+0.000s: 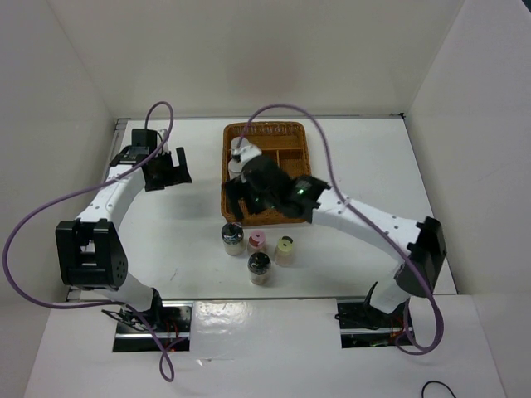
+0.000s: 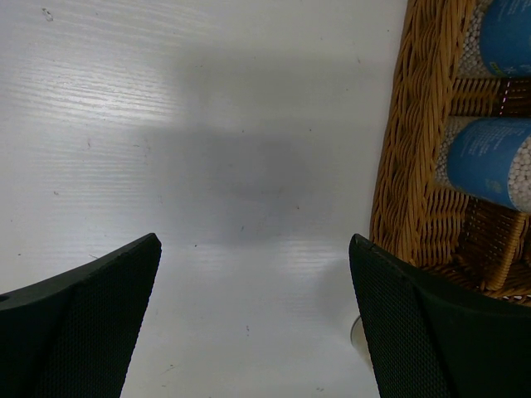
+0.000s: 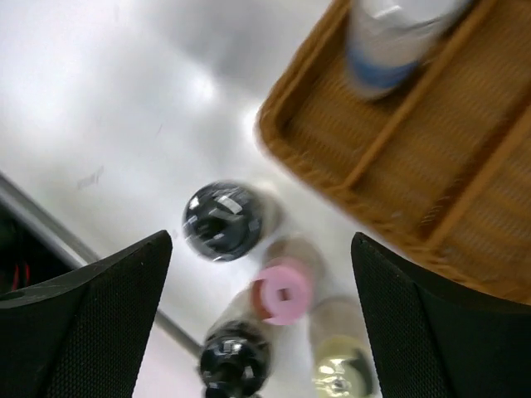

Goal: Organize the condiment bottles

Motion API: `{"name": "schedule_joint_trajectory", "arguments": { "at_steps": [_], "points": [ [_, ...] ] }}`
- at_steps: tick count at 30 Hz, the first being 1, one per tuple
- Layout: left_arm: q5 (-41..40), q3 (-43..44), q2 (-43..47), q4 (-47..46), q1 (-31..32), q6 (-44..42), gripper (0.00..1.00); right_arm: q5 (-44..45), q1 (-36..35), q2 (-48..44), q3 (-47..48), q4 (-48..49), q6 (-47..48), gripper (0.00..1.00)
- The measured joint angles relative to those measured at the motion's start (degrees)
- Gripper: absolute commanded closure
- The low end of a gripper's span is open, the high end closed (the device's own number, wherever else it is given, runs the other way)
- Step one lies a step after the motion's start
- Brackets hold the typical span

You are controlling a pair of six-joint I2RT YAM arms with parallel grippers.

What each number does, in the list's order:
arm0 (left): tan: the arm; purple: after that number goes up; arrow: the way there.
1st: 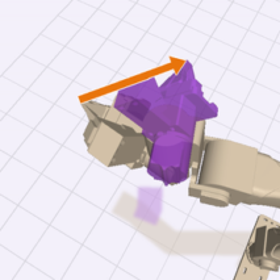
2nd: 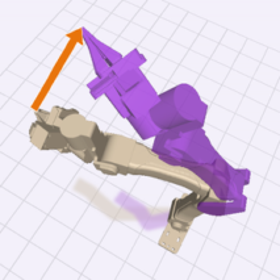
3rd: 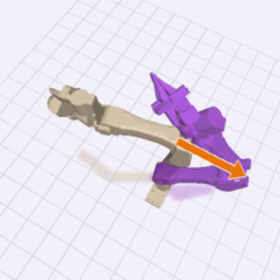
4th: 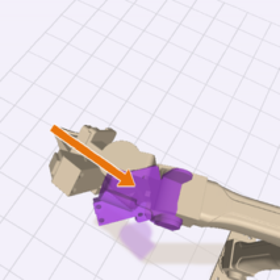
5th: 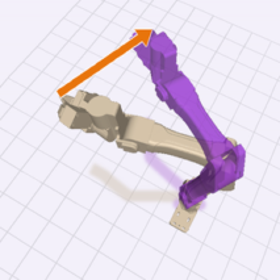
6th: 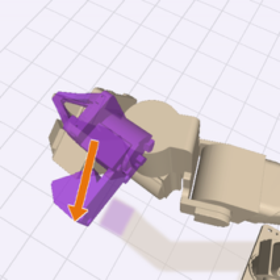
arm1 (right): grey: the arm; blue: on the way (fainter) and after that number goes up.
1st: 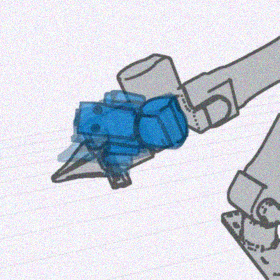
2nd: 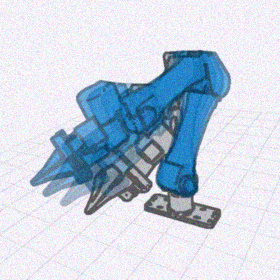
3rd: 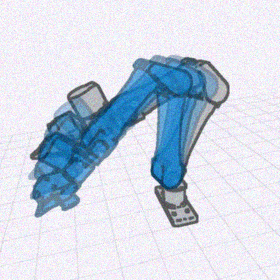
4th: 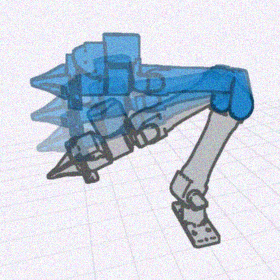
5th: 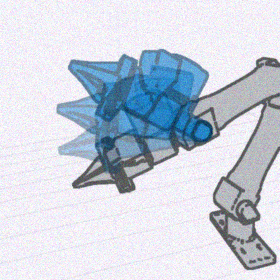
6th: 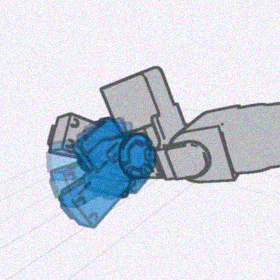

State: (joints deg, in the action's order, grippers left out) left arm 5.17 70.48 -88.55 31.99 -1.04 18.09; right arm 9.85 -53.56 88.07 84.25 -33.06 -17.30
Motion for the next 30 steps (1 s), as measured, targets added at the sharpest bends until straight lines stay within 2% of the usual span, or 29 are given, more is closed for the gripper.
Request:
{"name": "schedule_joint_trajectory", "arguments": {
  "at_steps": [4, 8, 12, 21, 30],
  "points": [
    [0.2, -0.66, 0.44, -0.07, 0.0, -0.02, 0.0, 1.95, -8.59, 5.99, -1.46, -0.44, 0.09, 0.16],
    [0.11, -1.68, 1.75, -0.24, 0.0, -0.02, 0.0, 3.56, -12.46, 10.84, -1.84, -1.11, 0.02, 0.18],
    [0.0, -2.91, 3.37, -0.33, 0.0, -0.04, 0.0, 5.92, -12.72, 11.45, -1.86, -1.31, -0.22, 0.2],
    [-0.44, -4.39, 5.27, -0.57, 0.0, -0.07, 0.0, 9.53, -12.63, 11.5, -1.79, -0.59, -0.63, 0.35],
    [-0.96, -4.5, 5.29, -0.61, 0.0, -0.07, 0.0, 9.88, -12.63, 11.78, -1.79, 1.31, -0.22, 0.41]
  ]
}}
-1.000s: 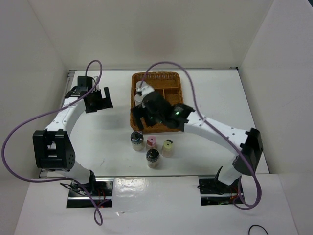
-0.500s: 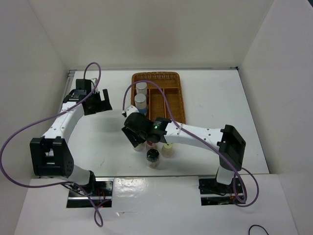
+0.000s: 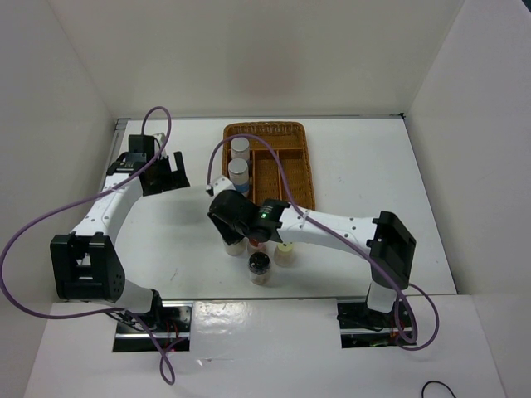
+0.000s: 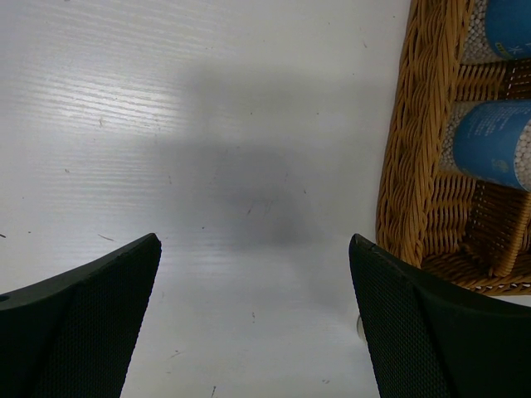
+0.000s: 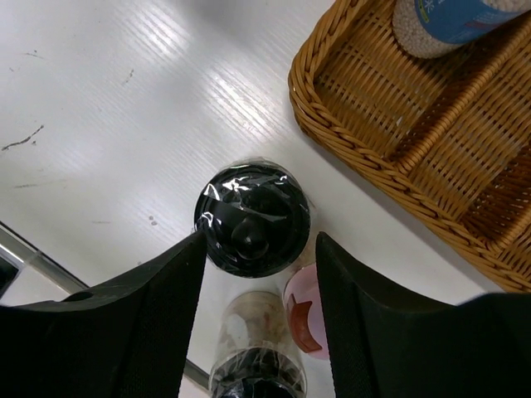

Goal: Organize the condiment bottles

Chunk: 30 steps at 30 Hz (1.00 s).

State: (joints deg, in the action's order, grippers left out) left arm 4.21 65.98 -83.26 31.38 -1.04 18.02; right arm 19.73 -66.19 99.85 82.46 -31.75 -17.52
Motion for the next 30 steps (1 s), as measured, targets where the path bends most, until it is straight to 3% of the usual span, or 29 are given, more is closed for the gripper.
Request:
{"name": "schedule_joint_trajectory", "arguments": {
  "at_steps": [12, 21, 25, 30],
  "points": [
    [-0.96, 0.0, 0.0, 0.02, 0.0, 0.0, 0.0, 0.04, 0.0, 1.97, 0.0, 2.14, 0.57, 0.54],
    [-1.38, 0.0, 0.0, 0.02, 0.0, 0.0, 0.0, 0.42, 0.0, 2.73, 0.07, 2.16, 0.85, 0.74],
    [-1.42, 0.0, 0.0, 0.02, 0.0, 0.0, 0.0, 0.46, 0.0, 2.78, 0.09, 2.16, 0.7, 0.88],
    [-1.42, 0.0, 0.0, 0.0, 0.0, 0.0, 0.0, 0.48, 0.0, 2.86, 0.15, 2.21, 0.66, 0.96]
  ]
}}
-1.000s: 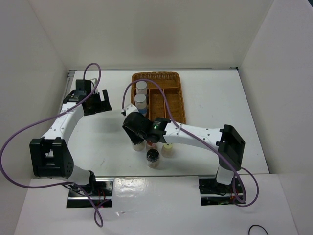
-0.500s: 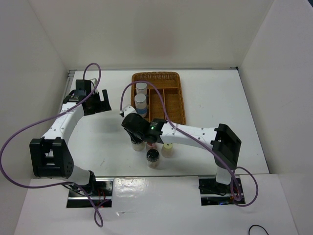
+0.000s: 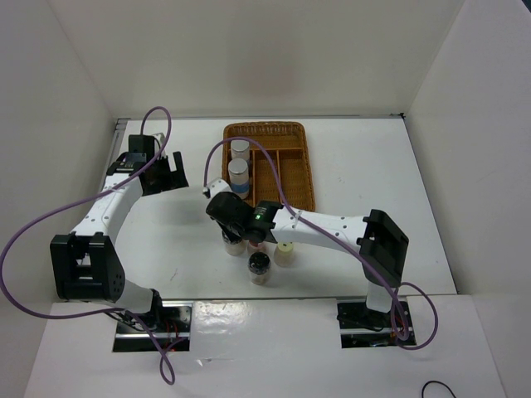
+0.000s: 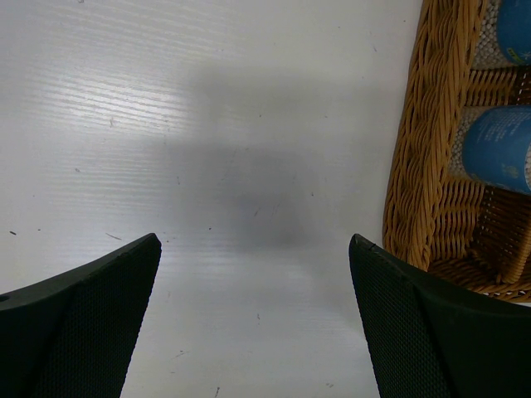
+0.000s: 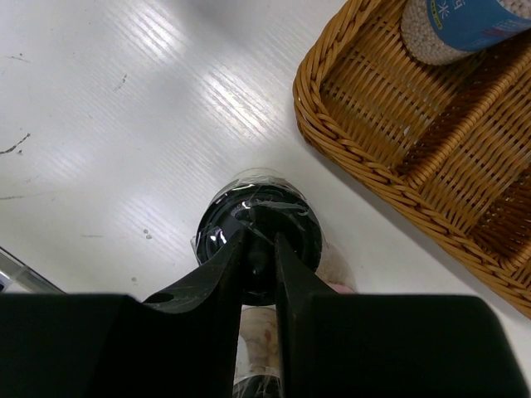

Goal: Organize the condiment bottles

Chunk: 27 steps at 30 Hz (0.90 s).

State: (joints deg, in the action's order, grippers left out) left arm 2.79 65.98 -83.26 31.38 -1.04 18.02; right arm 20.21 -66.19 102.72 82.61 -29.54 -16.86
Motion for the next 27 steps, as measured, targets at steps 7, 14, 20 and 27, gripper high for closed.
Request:
{"name": "schedule_joint_trajectory", "arguments": {
  "at_steps": [7, 14, 20, 27],
  "points": [
    [0.0, 0.0, 0.0, 0.0, 0.0, 0.0, 0.0, -0.02, 0.0, 0.0, 0.22, -0.15, -0.24, 0.98],
    [-0.02, 0.0, 0.0, 0.02, 0.0, 0.0, 0.0, -0.09, 0.61, -0.48, 3.15, -2.38, -0.24, 1.0],
    [-0.37, 0.0, 0.0, 0.0, 0.0, -0.02, 0.0, -0.42, 2.05, -3.78, 6.14, -5.07, -0.55, 1.0],
    [-0.59, 0.0, 0.0, 0.0, 0.0, -0.02, 0.0, 0.81, 5.4, -7.69, 10.91, -7.93, -0.44, 1.0]
  ]
}}
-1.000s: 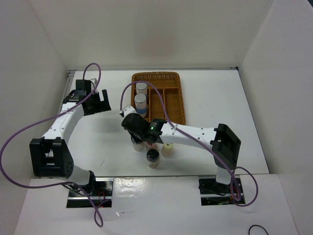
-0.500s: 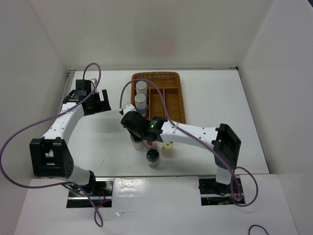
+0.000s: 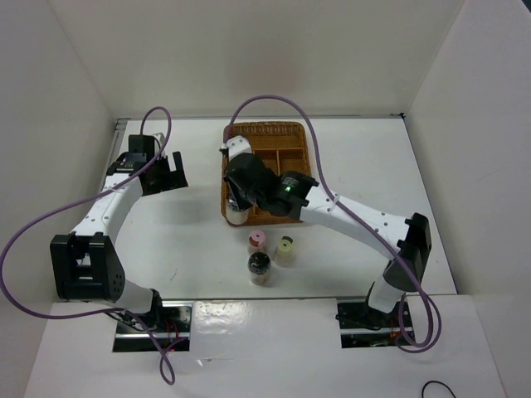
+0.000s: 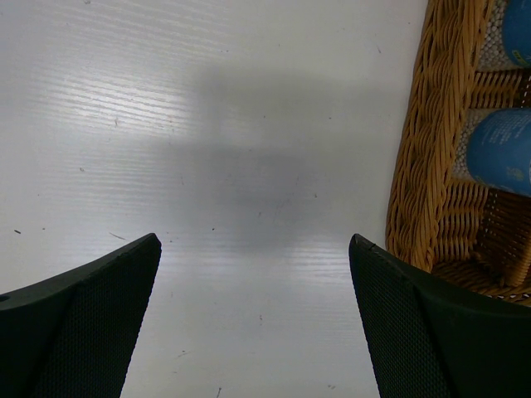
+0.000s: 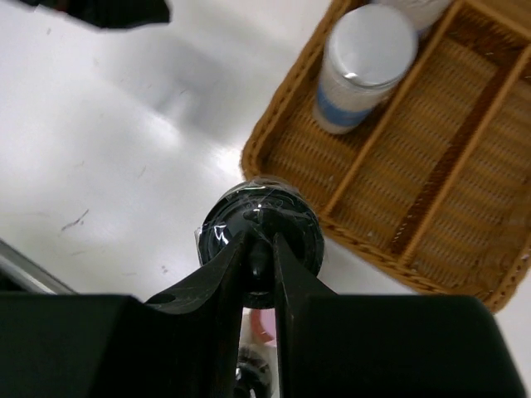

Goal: Organize the condiment bottles

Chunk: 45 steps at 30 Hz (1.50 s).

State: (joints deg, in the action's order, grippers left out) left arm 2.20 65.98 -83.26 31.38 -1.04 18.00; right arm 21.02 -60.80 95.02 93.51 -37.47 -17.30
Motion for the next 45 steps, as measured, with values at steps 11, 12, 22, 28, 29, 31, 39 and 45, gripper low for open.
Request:
{"name": "schedule_joint_trajectory", "arguments": {
  "at_steps": [11, 12, 22, 28, 29, 31, 39, 45],
  "points": [
    [0.0, 0.0, 0.0, 0.0, 0.0, 0.0, 0.0, 0.59, 14.6, -1.6, -0.39, -2.43, 1.84, 1.0],
    [0.0, 0.0, 0.0, 0.0, 0.0, -0.02, 0.0, 0.61, 15.87, -1.86, -0.85, -2.38, 2.34, 1.0],
    [0.0, 0.07, -1.86, -0.07, 0.0, -0.02, 0.0, 0.33, 23.69, 1.27, 2.03, -0.9, 6.95, 1.0],
    [0.0, 1.81, -4.39, -0.09, 0.0, -0.02, 0.0, -0.04, 23.93, 11.08, 10.14, 1.22, 9.31, 1.0],
    [0.0, 2.1, -4.72, -0.13, 0.0, -0.02, 0.0, -0.13, 23.96, 12.52, 11.17, 1.53, 9.62, 1.0],
    [0.0, 2.4, -5.07, -0.09, 0.0, -0.02, 0.0, -0.74, 24.22, 15.43, 13.14, 1.9, 10.05, 1.0],
    [0.02, 3.41, -5.57, -0.02, -0.07, -0.11, 0.0, -3.54, 26.38, 20.57, 17.03, 3.06, 10.86, 1.0],
    [0.02, 4.24, -5.92, 0.11, -0.39, -0.11, 0.0, -4.79, 27.1, 23.43, 20.63, 4.5, 11.04, 1.0]
  ]
}}
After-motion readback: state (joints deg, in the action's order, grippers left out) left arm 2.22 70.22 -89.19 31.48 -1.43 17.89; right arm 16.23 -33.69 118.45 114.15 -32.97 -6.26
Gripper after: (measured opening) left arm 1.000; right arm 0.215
